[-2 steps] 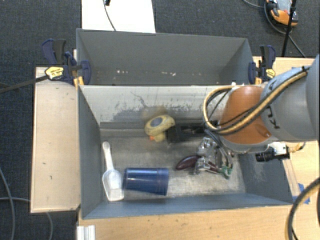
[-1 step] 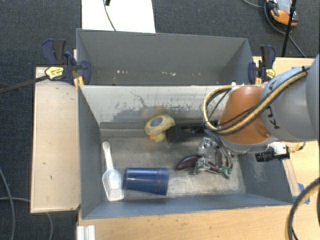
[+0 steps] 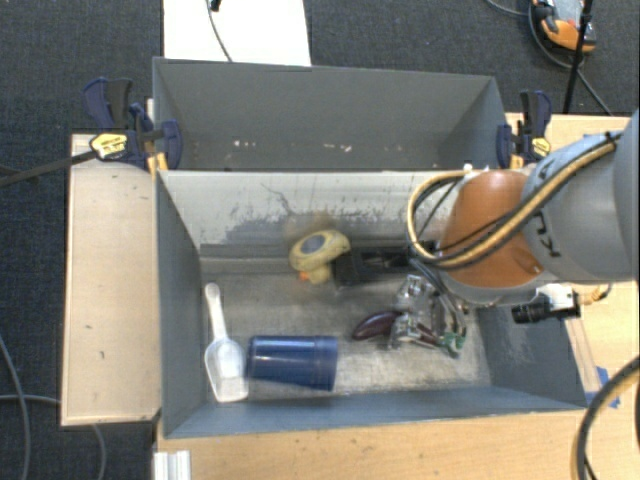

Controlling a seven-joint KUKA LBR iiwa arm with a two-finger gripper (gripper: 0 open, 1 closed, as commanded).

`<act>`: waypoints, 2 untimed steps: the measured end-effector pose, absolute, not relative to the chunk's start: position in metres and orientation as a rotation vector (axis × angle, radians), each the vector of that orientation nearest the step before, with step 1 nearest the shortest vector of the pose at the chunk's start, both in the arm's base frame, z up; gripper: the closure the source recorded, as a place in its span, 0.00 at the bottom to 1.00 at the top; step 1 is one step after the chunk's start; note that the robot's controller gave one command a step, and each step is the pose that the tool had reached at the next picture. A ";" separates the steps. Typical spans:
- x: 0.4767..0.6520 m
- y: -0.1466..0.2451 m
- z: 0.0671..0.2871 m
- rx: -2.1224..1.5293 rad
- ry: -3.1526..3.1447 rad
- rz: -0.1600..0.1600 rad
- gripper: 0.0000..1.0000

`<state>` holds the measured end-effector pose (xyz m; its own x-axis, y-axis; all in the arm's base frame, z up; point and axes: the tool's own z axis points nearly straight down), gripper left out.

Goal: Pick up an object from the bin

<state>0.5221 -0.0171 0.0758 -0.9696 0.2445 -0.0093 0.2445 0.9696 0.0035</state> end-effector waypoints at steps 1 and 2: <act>0.521 -0.017 0.085 0.387 3.115 0.002 1.00; 0.521 -0.017 0.094 0.386 3.115 0.002 1.00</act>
Offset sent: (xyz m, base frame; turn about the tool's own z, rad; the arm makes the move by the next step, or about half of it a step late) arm 0.0000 0.0003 0.0046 0.0000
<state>0.5206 -0.0174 0.0944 -0.9697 0.2442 -0.0024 0.2442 0.9697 0.0015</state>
